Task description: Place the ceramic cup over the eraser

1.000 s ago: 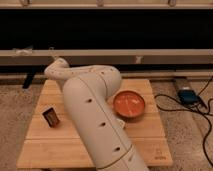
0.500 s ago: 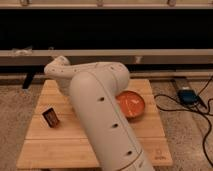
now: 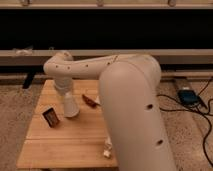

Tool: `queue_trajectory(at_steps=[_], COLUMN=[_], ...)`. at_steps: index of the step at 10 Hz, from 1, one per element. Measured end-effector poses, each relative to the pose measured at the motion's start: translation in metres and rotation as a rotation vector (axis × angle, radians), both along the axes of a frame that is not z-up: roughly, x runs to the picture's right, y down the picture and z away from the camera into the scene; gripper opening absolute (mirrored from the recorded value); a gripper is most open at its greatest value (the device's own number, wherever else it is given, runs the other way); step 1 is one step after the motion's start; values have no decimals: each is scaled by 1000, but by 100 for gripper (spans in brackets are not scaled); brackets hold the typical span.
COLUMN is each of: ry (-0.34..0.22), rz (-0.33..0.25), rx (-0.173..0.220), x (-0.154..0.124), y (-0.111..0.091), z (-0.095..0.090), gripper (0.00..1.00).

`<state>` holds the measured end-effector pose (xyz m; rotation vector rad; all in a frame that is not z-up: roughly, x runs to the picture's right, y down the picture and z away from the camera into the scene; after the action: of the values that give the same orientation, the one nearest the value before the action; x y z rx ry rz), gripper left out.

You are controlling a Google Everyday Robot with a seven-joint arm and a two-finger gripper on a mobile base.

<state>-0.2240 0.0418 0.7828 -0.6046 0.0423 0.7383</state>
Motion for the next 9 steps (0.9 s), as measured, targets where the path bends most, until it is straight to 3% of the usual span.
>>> queue_trajectory(at_steps=[2, 7, 9], ry=[-57, -84, -91], rz=[34, 46, 47], rx=[67, 166, 217], x=[-8, -17, -21], y=[1, -2, -15], z=[-34, -61, -79], gripper=[0, 0, 0])
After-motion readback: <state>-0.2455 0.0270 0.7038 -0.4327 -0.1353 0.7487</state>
